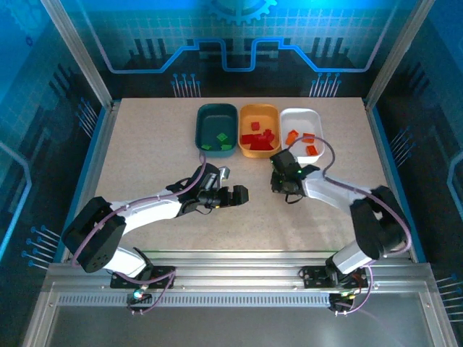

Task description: Sort the legos into containers by color

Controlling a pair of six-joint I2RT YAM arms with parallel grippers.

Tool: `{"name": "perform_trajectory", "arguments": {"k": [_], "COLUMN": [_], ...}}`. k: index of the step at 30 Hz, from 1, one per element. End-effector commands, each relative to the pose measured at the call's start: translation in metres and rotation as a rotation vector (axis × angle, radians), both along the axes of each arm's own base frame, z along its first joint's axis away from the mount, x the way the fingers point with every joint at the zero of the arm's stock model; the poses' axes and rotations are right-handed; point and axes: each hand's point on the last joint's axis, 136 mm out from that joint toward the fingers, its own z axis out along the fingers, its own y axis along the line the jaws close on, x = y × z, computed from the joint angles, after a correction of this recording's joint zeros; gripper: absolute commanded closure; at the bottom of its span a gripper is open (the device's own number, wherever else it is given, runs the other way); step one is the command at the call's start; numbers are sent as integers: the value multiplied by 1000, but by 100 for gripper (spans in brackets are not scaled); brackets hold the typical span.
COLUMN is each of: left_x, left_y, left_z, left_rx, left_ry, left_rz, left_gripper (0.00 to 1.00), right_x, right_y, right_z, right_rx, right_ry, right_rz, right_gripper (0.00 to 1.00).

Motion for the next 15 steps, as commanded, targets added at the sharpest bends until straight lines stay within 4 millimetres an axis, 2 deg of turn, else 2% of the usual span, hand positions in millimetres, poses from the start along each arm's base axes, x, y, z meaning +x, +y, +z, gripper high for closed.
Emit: {"name": "perform_trajectory", "arguments": {"k": [1, 3, 5, 7, 11, 15], "left_x": [4, 7, 12, 16, 10, 0], "left_y": [-1, 1, 3, 4, -3, 5], "left_z": [15, 21, 27, 33, 50, 57], "left_rx": [-5, -10, -19, -40, -75, -86], "left_ry": [-49, -68, -86, -82, -62, -82], "left_rz": [1, 21, 55, 76, 44, 46], "left_gripper": [1, 1, 1, 1, 1, 1], "right_x": [19, 39, 68, 96, 153, 188], "right_y": [-15, -34, -55, -69, -83, -90], "right_z": [59, 78, 82, 76, 47, 34], "right_rx": [-35, -43, -43, -98, -129, -58], "right_ry": [-146, -190, -190, -160, -68, -8], "right_rz": [1, -45, -102, -141, -183, -217], "right_gripper": [75, 74, 74, 74, 74, 64]}}
